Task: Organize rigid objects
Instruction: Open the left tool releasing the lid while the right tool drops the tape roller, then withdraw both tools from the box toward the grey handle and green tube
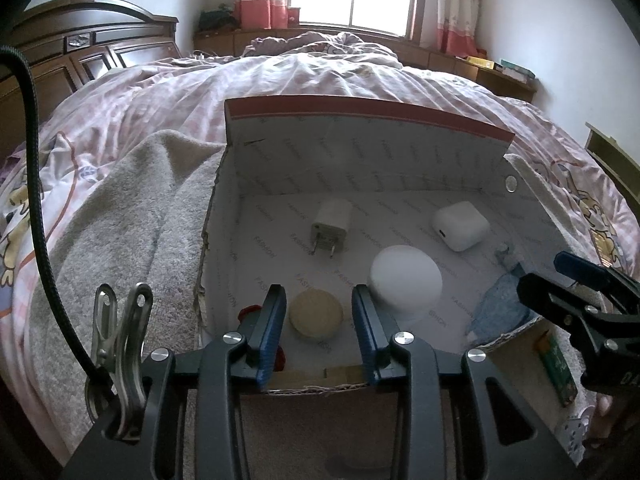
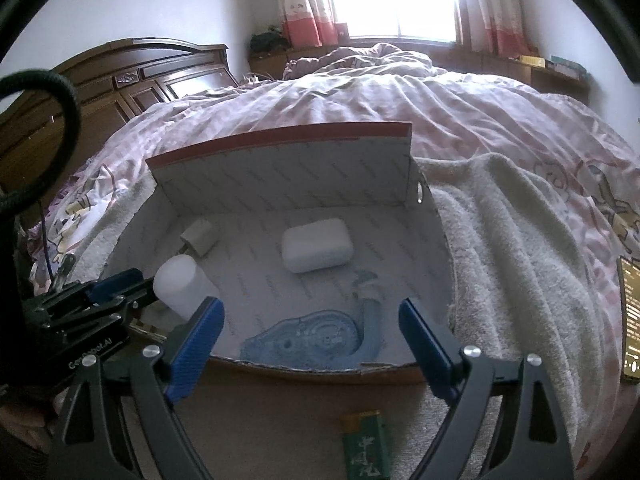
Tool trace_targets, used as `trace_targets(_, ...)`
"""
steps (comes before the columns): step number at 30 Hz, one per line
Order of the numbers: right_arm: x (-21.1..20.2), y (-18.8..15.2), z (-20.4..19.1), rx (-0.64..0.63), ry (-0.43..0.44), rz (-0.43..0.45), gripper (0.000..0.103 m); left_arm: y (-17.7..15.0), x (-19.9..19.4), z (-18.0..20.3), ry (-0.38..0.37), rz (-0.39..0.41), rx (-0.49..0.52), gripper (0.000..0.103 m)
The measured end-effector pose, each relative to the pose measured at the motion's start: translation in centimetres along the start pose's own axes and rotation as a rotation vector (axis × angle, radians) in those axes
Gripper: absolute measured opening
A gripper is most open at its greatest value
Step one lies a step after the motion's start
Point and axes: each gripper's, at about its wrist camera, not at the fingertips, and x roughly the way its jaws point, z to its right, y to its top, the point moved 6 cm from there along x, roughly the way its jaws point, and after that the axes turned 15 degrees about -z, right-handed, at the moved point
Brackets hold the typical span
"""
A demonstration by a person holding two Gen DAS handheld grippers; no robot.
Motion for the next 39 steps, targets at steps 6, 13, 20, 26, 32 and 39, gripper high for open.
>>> trace_targets(6, -0.2, 0.0, 0.1, 0.009, 0.013, -0.001, 0.092, 0.2, -0.6, -0.1, -0.054, -0.005, -0.018, 0.047)
trace_targets(13, -1.1, 0.0, 0.1, 0.02, 0.034, 0.012, 0.092, -0.1, -2.2, 0.1, -0.067, 0.022, -0.012, 0.05)
trace_targets(20, -2.8, -0.4, -0.4, 0.001, 0.048, 0.023, 0.092, -1.9, -4.2, 0.9, -0.073, 0.023, 0.03, 0.05)
trace_targets(26, -4.4, -1.7, -0.7, -0.022, 0.054, 0.02, 0.092, -4.5, -5.5, 1.8, -0.111, 0.004, 0.073, 0.05)
trace_targets(32, -5.4, -3.6, 0.0, -0.005, 0.065, -0.004, 0.092, -7.0, -5.0, 2.6, -0.186, -0.059, 0.095, 0.07)
trace_targets(39, -5.6, -6.2, 0.6, -0.01, 0.048, -0.051, 0.092, -8.6, -3.2, 3.7, -0.161, -0.115, 0.13, 0.075)
